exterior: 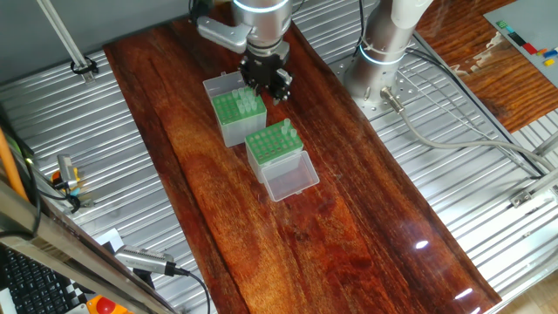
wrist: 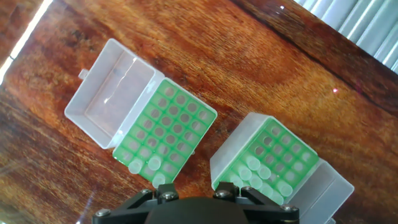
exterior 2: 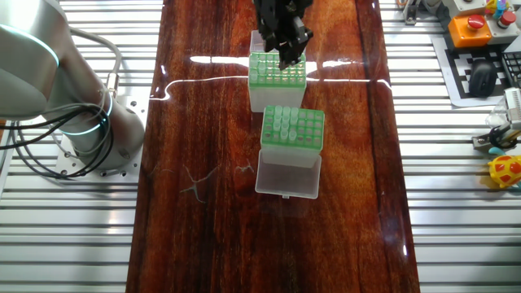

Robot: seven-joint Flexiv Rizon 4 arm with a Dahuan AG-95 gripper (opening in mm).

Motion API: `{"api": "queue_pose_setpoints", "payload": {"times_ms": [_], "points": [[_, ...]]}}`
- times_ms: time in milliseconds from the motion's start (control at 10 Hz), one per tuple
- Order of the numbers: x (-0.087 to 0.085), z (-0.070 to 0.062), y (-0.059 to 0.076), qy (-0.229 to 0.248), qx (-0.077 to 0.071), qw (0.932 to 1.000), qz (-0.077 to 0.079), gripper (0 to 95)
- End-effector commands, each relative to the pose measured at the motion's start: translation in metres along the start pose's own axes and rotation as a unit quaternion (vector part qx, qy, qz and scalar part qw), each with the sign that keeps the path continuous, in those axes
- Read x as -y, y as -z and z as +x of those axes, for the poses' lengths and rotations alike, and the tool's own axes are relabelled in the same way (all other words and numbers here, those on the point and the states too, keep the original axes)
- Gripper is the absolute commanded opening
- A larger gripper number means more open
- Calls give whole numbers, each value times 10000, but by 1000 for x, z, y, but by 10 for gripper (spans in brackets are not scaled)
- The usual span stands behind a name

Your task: Transfer all large pipette tips from one holder to another

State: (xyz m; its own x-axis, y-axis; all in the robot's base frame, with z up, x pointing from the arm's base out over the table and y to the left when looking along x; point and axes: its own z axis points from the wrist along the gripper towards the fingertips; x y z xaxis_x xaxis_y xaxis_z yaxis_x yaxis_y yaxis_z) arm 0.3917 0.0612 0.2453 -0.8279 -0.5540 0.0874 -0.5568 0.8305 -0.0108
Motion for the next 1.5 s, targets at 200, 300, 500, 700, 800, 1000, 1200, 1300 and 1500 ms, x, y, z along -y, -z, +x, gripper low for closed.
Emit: {"api": "queue_pose_setpoints", "payload": {"times_ms": [200,300,500,700,800,1000,1200,1300,1500], "points": [[-14,-6,-9,-244,82,9993,-253,380],[-24,-10,-16,-378,103,9988,-296,380],[-48,-17,-30,-621,133,9974,-327,380],[-56,-17,-36,-708,151,9969,-320,380],[-56,-17,-36,-744,144,9967,-294,380],[-56,-17,-36,-743,127,9965,-373,380],[-56,-17,-36,-864,64,9951,-474,380],[-56,-17,-39,-948,29,9938,-579,380],[-60,-18,-54,-1035,1,9920,-718,380]]}}
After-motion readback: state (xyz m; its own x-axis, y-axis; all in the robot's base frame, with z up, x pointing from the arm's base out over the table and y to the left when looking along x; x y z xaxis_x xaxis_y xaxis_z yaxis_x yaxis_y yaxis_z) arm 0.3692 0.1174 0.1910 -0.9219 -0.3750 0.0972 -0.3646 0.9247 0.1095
